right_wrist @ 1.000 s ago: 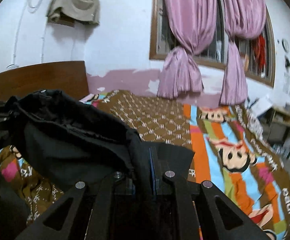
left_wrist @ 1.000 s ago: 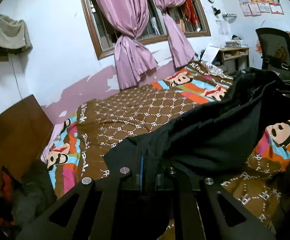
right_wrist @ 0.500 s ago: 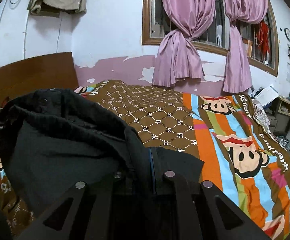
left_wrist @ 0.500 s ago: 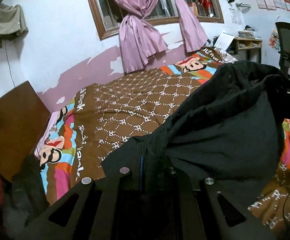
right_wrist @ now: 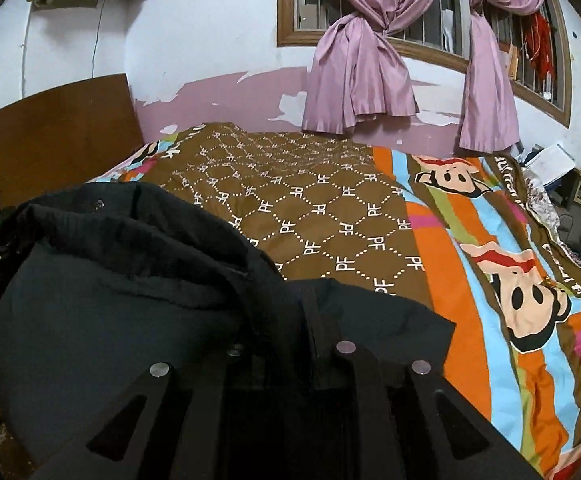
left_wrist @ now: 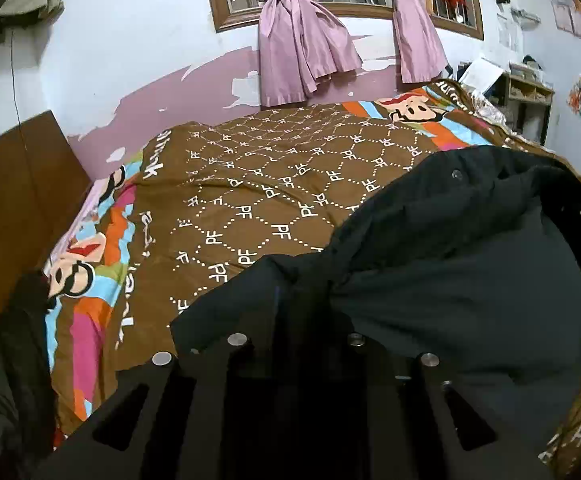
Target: Fold large clothes
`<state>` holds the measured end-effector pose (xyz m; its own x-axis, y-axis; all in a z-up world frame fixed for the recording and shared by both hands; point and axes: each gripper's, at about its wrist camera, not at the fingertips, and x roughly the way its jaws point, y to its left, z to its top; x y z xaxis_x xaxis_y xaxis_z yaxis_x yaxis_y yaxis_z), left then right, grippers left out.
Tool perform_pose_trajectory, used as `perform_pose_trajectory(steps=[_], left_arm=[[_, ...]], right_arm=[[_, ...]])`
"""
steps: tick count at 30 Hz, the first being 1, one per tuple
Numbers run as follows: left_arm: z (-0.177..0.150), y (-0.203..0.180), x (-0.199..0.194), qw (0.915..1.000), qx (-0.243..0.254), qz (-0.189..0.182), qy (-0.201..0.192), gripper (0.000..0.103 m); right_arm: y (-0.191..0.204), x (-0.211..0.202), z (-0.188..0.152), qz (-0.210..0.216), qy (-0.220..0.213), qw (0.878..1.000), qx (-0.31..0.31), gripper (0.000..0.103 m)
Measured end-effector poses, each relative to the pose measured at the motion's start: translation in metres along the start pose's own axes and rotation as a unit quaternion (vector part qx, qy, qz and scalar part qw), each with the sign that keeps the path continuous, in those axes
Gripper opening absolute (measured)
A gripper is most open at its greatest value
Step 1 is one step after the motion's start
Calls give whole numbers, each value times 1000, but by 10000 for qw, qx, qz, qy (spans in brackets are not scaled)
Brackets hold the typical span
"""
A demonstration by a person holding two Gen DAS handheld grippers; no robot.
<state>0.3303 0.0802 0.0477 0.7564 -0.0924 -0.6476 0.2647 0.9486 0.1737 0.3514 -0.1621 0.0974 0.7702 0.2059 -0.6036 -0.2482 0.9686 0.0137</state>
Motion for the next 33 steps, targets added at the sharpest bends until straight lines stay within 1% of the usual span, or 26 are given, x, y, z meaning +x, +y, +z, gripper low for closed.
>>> perform_pose_trajectory(steps=[1,2,3,4,5,6,7,8,9,10,11,12,14,16,19,21,22,24,26,30,33], left_arm=[[0,1,0,10000,16,38,-22,21],[0,3,0,10000,-33,52,-58,33],[1,7,-1,9998,-137,27,-106,43],[3,12,-3,9994,-292,-14,-171,68],[4,19,-9,9981,-527,-81,-310,84],[4,26,-16,9959,-755,-129,-479,86],[5,34,-23,9927,-1003,-183,-641,86],[6,41,-29,9903,-1160,-226,-729,87],[9,45,-33,9888,-1244,-233,-784,87],[9,50,-40,9872,-1322,-202,-872,87],[10,53,-47,9864,-1334,-145,-951,87],[13,54,-52,9861,-1320,-107,-1007,87],[11,56,-66,9855,-1265,-72,-1133,88],[6,55,-81,9849,-1204,-141,-1236,88],[-10,47,-101,9848,-1078,-369,-1310,91],[-25,36,-111,9854,-976,-604,-1257,91],[-32,31,-115,9858,-933,-712,-1202,91],[-46,17,-119,9871,-810,-895,-1052,91],[-59,0,-118,9889,-585,-1107,-795,91],[-76,-30,-114,9874,-340,-1464,-489,91],[-90,-48,-106,9851,-228,-1692,-205,91]], right_arm=[[0,1,0,11,17,10000,-2,15],[-1,2,0,1,41,10000,-4,16],[-2,3,1,-6,60,10000,-5,20],[-4,3,1,-22,82,10000,5,24],[-5,1,2,-42,82,10000,27,31],[-7,-1,3,-63,41,10000,56,44],[-10,-7,4,-64,-62,9999,105,53],[-13,-13,5,-41,-170,9997,157,69],[-14,-18,8,-30,-260,9995,196,78],[-16,-24,11,-31,-337,9992,222,82],[-17,-30,13,-46,-393,9989,233,90],[-18,-36,17,-62,-443,9987,235,93],[-19,-46,21,-94,-525,9983,242,96],[-19,-58,22,-70,-555,9981,245,98],[-11,-79,12,112,-531,9984,173,99],[-3,-90,-1,291,-441,9985,110,100],[1,-93,-9,397,-370,9985,82,100],[11,-98,-29,649,-93,9978,-18,101],[19,-99,-50,809,209,9965,-91,101],[31,-100,-88,959,715,9927,-123,101],[35,-97,-108,1008,929,9905,-74,101]])
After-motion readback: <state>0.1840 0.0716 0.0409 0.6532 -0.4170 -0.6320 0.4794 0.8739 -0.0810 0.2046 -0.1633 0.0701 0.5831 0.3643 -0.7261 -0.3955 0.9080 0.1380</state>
